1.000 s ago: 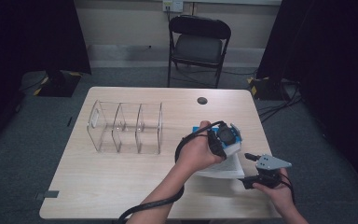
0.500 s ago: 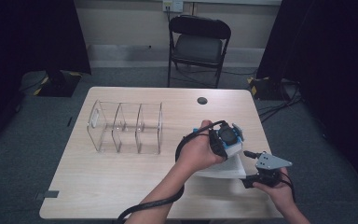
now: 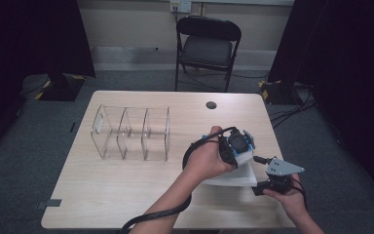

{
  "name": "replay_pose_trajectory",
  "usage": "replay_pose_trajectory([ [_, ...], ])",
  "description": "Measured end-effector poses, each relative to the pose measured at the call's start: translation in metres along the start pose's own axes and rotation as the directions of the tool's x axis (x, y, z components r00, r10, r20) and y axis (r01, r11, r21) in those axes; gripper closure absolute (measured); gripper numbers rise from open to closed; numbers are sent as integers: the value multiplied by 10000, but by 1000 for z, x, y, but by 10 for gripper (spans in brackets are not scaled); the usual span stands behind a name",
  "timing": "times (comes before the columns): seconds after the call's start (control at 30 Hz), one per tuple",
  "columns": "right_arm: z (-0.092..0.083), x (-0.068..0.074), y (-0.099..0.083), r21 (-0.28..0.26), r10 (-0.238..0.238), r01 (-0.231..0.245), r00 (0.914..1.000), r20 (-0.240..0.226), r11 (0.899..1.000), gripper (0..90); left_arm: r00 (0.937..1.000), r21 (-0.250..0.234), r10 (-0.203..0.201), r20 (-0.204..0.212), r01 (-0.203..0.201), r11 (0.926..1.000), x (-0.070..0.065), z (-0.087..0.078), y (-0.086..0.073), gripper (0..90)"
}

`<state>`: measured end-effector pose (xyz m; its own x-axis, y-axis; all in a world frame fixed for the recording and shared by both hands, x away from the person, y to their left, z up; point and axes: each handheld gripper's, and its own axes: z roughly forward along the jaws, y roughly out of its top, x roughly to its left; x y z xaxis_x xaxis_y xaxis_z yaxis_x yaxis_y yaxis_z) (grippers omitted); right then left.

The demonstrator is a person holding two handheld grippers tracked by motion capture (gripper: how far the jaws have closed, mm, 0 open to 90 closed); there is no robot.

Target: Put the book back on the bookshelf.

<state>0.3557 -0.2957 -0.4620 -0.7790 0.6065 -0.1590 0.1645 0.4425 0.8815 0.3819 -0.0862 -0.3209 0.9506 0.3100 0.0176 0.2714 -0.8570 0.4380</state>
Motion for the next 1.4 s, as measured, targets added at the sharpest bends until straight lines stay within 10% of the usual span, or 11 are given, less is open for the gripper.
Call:
replay_pose_trajectory([
  [1.4, -3, -4, 19, -120, -207, 205, 9996, -184, 9997, 99, 9991, 265, 418, 56, -419, 9988, -4, -11, 6, 748],
])
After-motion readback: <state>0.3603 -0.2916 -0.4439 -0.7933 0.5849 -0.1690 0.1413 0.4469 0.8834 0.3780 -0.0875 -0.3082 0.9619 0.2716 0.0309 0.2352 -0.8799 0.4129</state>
